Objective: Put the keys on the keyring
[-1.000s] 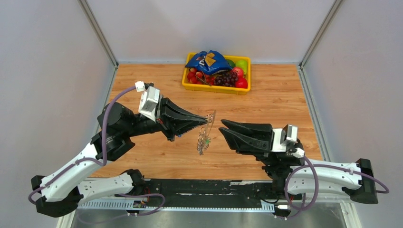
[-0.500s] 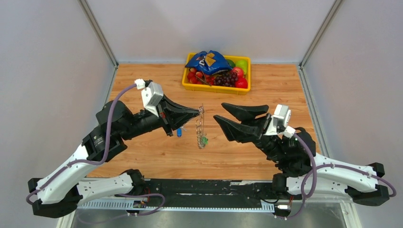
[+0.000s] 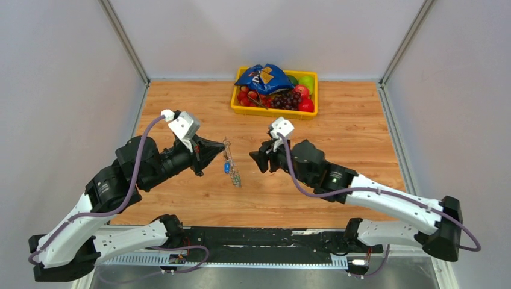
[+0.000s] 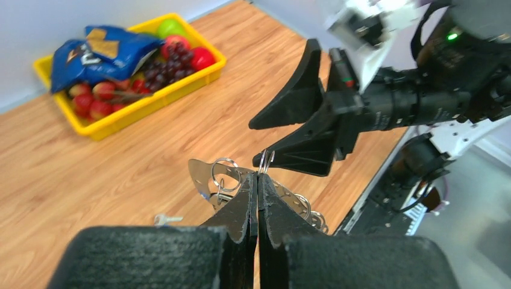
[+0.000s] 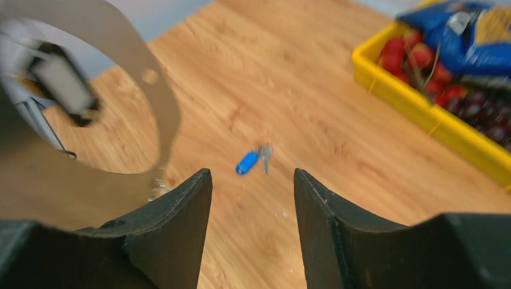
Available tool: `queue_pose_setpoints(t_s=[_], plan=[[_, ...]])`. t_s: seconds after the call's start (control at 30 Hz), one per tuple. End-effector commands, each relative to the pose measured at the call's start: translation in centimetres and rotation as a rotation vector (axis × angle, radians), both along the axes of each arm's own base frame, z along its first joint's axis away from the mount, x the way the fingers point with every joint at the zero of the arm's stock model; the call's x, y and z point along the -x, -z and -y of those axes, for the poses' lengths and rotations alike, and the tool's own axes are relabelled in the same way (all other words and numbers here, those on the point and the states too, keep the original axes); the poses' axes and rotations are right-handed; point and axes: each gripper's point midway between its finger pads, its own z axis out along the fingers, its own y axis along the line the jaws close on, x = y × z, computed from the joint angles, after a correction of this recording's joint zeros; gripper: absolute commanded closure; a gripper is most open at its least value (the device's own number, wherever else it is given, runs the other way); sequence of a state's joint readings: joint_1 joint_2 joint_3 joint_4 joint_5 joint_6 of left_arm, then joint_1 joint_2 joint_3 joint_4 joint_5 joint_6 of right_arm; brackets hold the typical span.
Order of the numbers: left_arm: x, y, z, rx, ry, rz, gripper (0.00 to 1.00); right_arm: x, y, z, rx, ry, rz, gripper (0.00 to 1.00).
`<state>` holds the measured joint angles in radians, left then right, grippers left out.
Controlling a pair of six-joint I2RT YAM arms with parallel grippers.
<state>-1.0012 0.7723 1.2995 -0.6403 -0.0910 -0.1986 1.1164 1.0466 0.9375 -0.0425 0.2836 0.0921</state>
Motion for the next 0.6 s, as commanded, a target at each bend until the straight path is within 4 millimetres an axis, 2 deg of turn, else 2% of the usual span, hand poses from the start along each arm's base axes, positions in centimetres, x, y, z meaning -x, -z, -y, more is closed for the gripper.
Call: queue_pose_setpoints(t_s=[0.0,0.1,0.23,0.33,0.57], plan=[[-0.8,0.0,-3.7,-0.030,-0.151,0.004,1.00,-0.9,5.4,-1.8,0.040,0.000,-0.224,0.46],[-1.3,0.8,-5.3,-0.064,-0.228,-0.007,1.00,-2.1,8.6,-3.1,0.051,0.005,-0.312,0.49],[-1.8,1.8,-7.0,-0.094,-0.311,-0.016,1.00,-3.6,11.4,-5.2,0.071,0.019,-0.345,0.50],[-2.3,2.5,-8.3,-0.117,-0.381,-0.018,1.00,-5.1,13.0,-6.9,0.078,0.051,-0.367,0.50],[-3.0,3.2,-11.1,-0.128,-0.521,-0.010,1.00,-7.1,16.2,-11.7,0.058,0.043,-0.453,0.51]])
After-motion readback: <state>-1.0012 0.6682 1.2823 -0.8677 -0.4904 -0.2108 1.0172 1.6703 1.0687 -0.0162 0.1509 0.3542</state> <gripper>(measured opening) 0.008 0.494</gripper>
